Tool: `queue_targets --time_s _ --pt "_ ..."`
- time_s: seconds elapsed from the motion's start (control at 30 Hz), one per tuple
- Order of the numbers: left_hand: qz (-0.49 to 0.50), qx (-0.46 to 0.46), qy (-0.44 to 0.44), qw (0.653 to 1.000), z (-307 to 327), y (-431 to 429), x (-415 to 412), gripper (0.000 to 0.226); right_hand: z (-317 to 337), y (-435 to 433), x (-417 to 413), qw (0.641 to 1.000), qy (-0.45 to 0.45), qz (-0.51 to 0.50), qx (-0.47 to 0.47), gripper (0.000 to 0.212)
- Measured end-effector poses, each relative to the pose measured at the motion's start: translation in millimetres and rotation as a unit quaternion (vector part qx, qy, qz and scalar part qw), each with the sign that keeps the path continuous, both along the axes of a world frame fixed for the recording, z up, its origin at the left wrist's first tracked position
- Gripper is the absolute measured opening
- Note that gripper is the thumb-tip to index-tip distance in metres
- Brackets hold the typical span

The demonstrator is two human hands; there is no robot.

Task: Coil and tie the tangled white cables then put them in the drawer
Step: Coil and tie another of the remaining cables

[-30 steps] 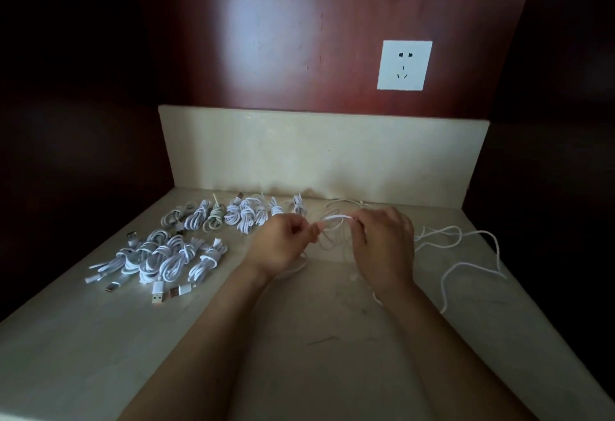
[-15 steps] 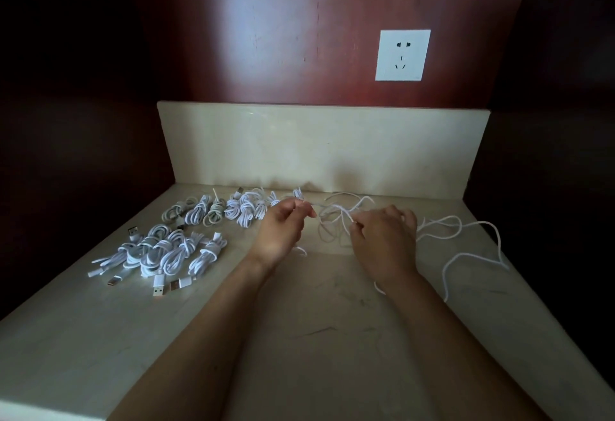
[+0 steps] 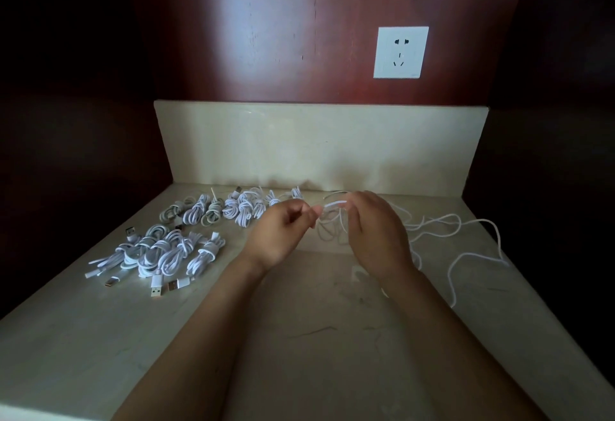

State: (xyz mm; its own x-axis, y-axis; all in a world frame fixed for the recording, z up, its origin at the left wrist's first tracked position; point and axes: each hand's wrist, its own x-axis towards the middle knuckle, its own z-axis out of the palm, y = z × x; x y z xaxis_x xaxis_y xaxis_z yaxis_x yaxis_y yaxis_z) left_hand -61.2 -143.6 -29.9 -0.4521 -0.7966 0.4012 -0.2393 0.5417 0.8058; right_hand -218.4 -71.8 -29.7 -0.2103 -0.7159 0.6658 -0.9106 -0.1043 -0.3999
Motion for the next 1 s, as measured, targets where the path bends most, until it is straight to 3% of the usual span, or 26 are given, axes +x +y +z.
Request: queue_targets --time_s 0.13,0.27,0.4,0.5,0.63,0.7,0.83,0.93,1.0 --pt "0.031 -0.02 -0.078 0.996 -4.4 -6.8 6.6 0.038 2.5 2.9 -2.0 0.997 0.029 -0.066 -0.001 0.037" --pt "0.086 -0.049 -0.143 0.985 -3.1 -8.2 12.0 0.023 -1.6 1.5 -14.4 0.987 0.057 -0.144 0.039 0.019" --pt "0.075 -0.012 -0.063 0.995 -5.9 -4.5 3.5 0.021 -5.0 2.5 -16.9 0.983 0.075 -0.158 0.062 0.029" --pt "0.048 -0.009 -0.006 0.999 -3.1 5.9 -5.1 0.019 -2.5 4.2 -2.9 0.989 0.106 -0.101 0.0 0.047" --pt "0.008 0.014 0.056 0.998 2.8 11.1 -8.8 0.019 -0.7 1.3 15.6 0.988 0.151 -0.021 -0.023 0.037" --pt "0.005 0.085 0.084 0.993 7.1 13.7 -9.2 0.022 -2.4 0.0 17.4 0.994 0.11 0.003 0.012 0.032" --pt "-0.031 0.309 0.15 0.939 15.2 13.4 -7.4 0.032 -9.4 -0.3 14.7 0.998 -0.045 0.029 0.031 0.031" --pt "-0.099 0.459 0.217 0.856 16.4 8.5 -5.2 0.034 -14.1 0.2 15.4 0.997 -0.068 0.017 0.014 0.018" --pt "-0.117 0.484 0.263 0.826 16.5 5.7 -4.2 0.029 -15.4 0.9 19.8 0.997 -0.075 0.021 0.02 0.017"
